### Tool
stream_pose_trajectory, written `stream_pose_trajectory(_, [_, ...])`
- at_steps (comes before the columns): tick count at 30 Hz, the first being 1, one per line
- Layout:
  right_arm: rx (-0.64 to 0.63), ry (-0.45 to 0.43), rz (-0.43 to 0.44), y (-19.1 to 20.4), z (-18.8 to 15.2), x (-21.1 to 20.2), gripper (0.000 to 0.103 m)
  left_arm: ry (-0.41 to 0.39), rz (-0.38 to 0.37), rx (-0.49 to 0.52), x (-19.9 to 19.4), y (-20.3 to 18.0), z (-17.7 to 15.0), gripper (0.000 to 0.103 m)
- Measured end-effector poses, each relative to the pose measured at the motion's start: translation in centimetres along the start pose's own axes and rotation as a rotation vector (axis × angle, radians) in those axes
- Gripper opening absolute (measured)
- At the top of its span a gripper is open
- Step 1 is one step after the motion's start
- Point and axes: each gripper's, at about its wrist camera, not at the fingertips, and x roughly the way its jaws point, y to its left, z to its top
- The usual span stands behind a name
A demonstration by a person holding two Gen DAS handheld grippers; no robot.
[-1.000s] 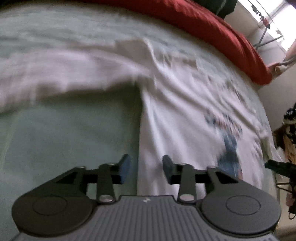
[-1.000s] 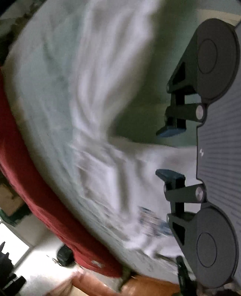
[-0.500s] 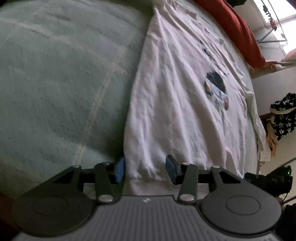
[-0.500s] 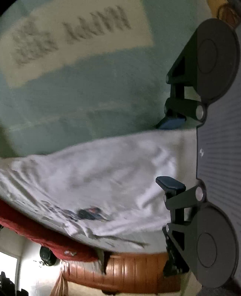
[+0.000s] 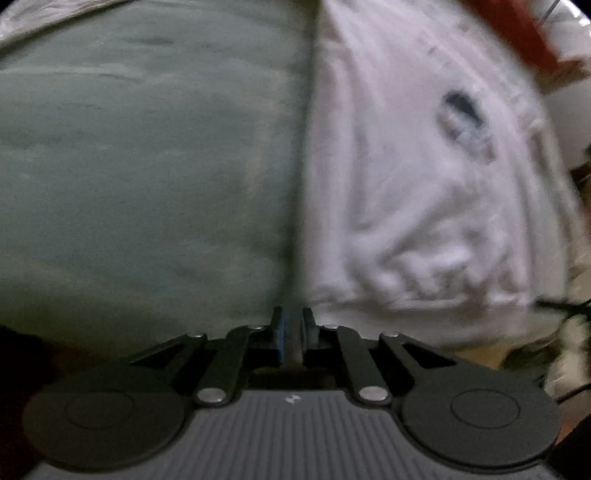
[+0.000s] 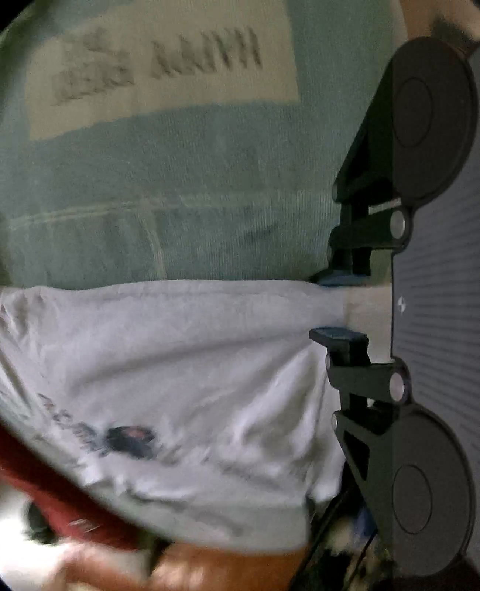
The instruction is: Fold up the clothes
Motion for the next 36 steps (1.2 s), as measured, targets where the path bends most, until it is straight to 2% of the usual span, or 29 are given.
stream_pose_trajectory(1, [-0.054,-0.019,-0.046,1.0,0.3,-0.6,0.039,-0.047,0.030,0.075,-1.1,-1.1,0.5,0.007])
stream_pose_trajectory(2, [-0.136,-0.061,-0.073,2.4,0.9,-1.0,0.046,-0.101,0.058,0.155,-2.2,-2.2,1.1,0.008])
stream_pose_trajectory(3, [-0.217,-0.104,-0.099,3.7,1.4,-1.4,0.055,-0.154,0.086,0.236,-3.3,-3.4,1.7,0.015])
stream_pose_trajectory(4, [-0.299,-0.146,-0.125,5.1,2.0,-1.9,0.059,-0.212,0.086,0.310,-3.6,-4.9,2.5,0.030])
stream_pose_trajectory(5, [-0.380,-0.188,-0.152,6.5,2.5,-2.3,0.066,-0.271,0.083,0.384,-3.8,-6.5,3.4,0.037])
stream_pose_trajectory(6, [-0.455,-0.223,-0.164,7.8,3.1,-2.3,0.069,-0.319,0.048,0.447,-3.4,-7.9,4.2,0.042])
stream_pose_trajectory(7, [-0.515,-0.242,-0.148,9.1,3.9,-1.5,0.069,-0.360,0.000,0.514,-2.6,-9.5,4.9,0.043])
stream_pose_trajectory(8, [-0.572,-0.263,-0.135,10.3,4.7,-0.4,0.069,-0.395,-0.033,0.587,-1.5,-11.1,5.6,0.044])
stream_pose_trajectory(11, [-0.707,-0.322,-0.105,13.4,6.7,3.5,0.069,-0.468,-0.106,0.716,1.7,-14.1,6.9,0.044])
stream_pose_trajectory(14, [-0.758,-0.327,-0.104,14.4,6.5,6.3,0.069,-0.429,-0.103,0.749,4.6,-13.8,6.2,0.043])
stream_pose_trajectory(16, [-0.779,-0.325,-0.111,14.6,5.9,7.7,0.071,-0.404,-0.093,0.749,4.9,-12.3,4.2,0.046])
stream_pose_trajectory(17, [-0.790,-0.330,-0.113,14.3,5.0,7.6,0.076,-0.406,-0.089,0.751,4.6,-11.5,2.8,0.050])
stream_pose_trajectory(19, [-0.800,-0.322,-0.141,13.4,2.8,7.2,0.087,-0.392,-0.067,0.738,4.1,-9.8,0.0,0.066])
stream_pose_trajectory(21, [-0.792,-0.282,-0.179,12.3,0.3,7.0,0.103,-0.353,-0.031,0.704,3.6,-8.2,-2.6,0.070])
stream_pose_trajectory(24, [-0.789,-0.247,-0.228,11.0,-3.0,6.4,0.103,-0.287,-0.003,0.641,2.7,-6.6,-4.9,0.070])
stream_pose_trajectory(28, [-0.749,-0.185,-0.242,10.8,-3.1,5.5,0.103,-0.226,0.026,0.624,1.4,-6.7,-3.7,0.070])
stream_pose_trajectory(31, [-0.734,-0.209,-0.250,11.7,-1.7,4.4,0.103,-0.307,0.020,0.629,-0.2,-7.5,-1.5,0.069])
stream_pose_trajectory(34, [-0.742,-0.294,-0.233,12.8,0.7,3.5,0.103,-0.395,0.003,0.659,-1.0,-9.0,1.2,0.070])
stream_pose_trajectory(36, [-0.783,-0.337,-0.221,13.7,2.3,4.0,0.103,-0.424,-0.046,0.696,-0.5,-10.9,2.8,0.070])
